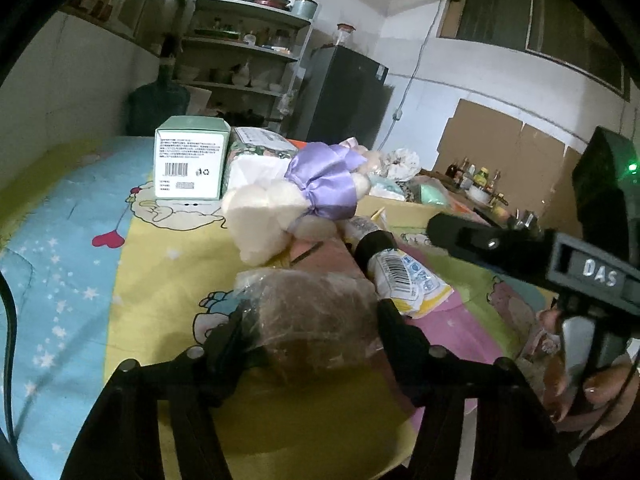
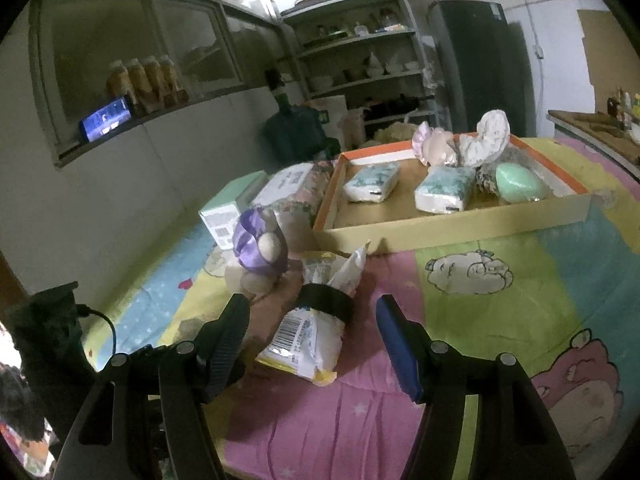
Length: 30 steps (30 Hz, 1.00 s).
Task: Organize soft objects
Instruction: 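Reach the left gripper toward the clear plastic bag on the quilt, then close the left gripper on the clear bag while the right grips the white barcode packet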
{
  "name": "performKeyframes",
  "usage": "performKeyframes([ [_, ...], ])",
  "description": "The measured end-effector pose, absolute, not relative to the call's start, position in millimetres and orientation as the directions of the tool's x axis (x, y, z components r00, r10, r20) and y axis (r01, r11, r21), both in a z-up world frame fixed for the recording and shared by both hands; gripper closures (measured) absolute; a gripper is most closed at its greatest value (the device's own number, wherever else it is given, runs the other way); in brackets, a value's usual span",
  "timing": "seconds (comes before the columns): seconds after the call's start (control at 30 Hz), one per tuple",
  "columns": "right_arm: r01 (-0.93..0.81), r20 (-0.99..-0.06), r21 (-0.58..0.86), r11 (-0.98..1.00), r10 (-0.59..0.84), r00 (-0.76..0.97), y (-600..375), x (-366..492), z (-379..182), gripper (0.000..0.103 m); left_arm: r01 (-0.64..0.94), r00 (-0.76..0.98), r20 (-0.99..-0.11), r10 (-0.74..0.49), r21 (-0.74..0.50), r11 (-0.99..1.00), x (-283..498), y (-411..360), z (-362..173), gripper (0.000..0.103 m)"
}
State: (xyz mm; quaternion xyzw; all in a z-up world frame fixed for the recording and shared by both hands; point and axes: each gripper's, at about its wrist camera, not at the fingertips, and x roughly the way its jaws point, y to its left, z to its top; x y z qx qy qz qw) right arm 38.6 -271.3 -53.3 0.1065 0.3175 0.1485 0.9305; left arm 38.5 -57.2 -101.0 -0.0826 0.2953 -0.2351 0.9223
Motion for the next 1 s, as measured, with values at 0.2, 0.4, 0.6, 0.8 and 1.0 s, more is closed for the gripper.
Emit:
performKeyframes([
  [0.2,-0.211,-0.59,0.293,0.933,0.35,0.728,-264,45,-67,0.035,0.382,0.746,-0.468,-0.474,-0.282,0.88,29,-48,-95,0.042],
  [0.4,-0.203,-0.611,0.279,0.939,0.337,0.716,-254,52,-73,0.036,0.361,0.777,-0.442,-0.449,-0.273,0.892,23,-36,-83,0.042],
  [0.6,-0.162,-0.643,0.242,0.957,0.283,0.712,-250,61,-78,0.039,0.347,0.793,-0.429,-0.433,-0.266,0.899,18,-27,-80,0.042],
  [0.8,-0.162,-0.663,0.234,0.959,0.279,0.694,-245,63,-85,0.056,0.34,0.793,-0.434,-0.428,-0.267,0.902,17,-22,-83,0.042],
  [1.0,-0.159,-0.657,0.245,0.956,0.285,0.698,-249,60,-83,0.06,0.338,0.795,-0.432,-0.425,-0.266,0.903,16,-21,-82,0.042],
])
